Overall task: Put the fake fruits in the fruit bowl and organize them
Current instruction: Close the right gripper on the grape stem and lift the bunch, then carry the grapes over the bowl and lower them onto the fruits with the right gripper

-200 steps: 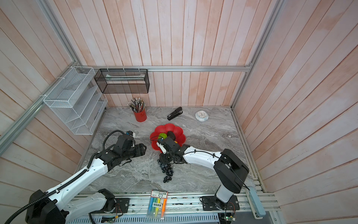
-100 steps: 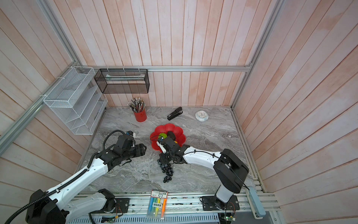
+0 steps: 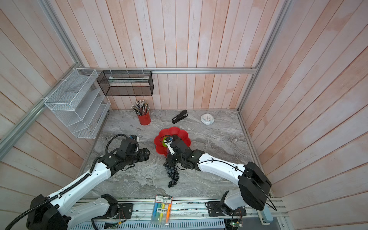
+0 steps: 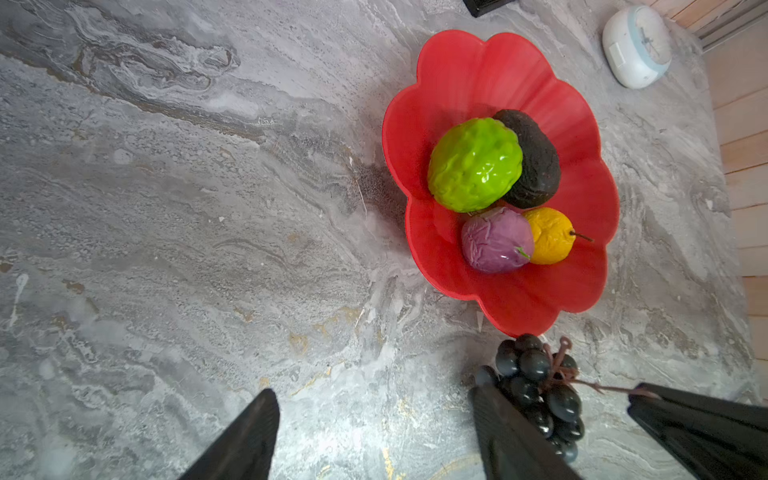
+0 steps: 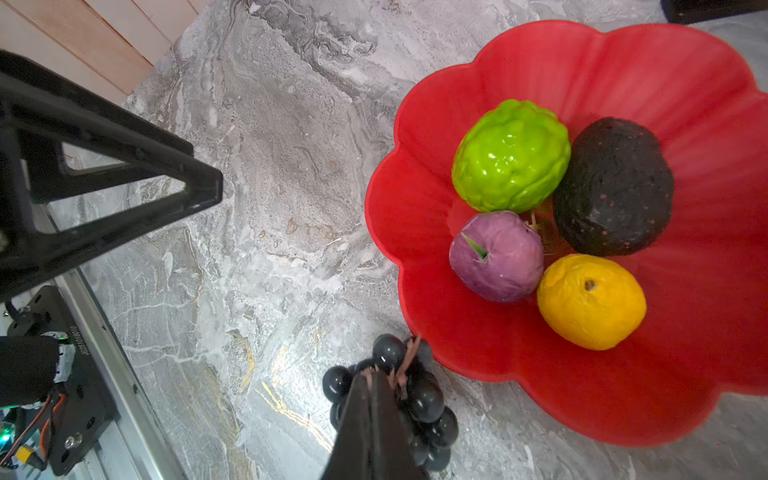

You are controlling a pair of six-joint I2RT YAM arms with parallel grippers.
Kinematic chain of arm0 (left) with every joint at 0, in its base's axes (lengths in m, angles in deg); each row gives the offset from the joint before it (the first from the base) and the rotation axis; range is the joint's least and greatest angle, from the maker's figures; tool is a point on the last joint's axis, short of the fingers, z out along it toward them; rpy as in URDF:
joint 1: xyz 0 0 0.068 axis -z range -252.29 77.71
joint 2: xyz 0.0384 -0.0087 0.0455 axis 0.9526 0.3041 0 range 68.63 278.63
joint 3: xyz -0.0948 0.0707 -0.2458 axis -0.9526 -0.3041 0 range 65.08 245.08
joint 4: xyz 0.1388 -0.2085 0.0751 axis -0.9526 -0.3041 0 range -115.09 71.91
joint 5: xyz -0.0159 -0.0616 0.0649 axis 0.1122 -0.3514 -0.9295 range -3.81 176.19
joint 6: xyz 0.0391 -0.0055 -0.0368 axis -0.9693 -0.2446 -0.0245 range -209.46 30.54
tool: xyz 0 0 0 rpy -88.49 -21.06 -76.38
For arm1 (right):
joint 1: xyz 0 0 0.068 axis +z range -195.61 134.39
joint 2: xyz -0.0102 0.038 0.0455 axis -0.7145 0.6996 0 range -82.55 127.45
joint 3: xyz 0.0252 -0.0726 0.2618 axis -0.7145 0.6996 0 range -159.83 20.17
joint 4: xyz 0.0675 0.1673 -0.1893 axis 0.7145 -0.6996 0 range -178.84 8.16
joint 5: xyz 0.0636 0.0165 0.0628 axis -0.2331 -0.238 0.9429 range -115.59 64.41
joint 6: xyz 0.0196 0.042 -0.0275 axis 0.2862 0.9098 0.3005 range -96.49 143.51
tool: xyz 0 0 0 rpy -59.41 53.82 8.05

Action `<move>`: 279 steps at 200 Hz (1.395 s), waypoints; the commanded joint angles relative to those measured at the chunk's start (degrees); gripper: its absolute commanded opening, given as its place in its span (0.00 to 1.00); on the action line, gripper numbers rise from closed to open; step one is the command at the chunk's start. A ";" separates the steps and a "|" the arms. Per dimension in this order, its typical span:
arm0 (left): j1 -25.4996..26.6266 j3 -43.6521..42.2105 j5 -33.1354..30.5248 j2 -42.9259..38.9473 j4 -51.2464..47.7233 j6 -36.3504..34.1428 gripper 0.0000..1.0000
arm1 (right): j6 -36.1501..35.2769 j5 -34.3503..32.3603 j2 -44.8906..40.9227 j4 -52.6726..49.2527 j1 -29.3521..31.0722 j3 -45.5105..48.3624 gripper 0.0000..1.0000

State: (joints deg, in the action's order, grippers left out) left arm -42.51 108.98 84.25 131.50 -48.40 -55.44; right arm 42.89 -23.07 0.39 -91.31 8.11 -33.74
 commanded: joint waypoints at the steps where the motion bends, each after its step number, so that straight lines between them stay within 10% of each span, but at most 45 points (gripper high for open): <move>1: -0.34 -1.11 -0.30 -1.21 -0.63 -0.80 0.76 | 1.22 0.89 0.12 0.61 0.71 0.18 0.00; 279: -0.42 -4.46 -1.14 -2.23 -0.81 0.21 0.76 | -11.29 -15.78 -5.03 -7.77 0.56 -19.33 0.00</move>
State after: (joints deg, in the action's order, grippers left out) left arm -42.67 105.90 84.21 130.19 -48.79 -55.75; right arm 32.68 -34.11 -2.95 -97.37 8.74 -54.38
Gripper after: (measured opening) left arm 0.760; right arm 0.048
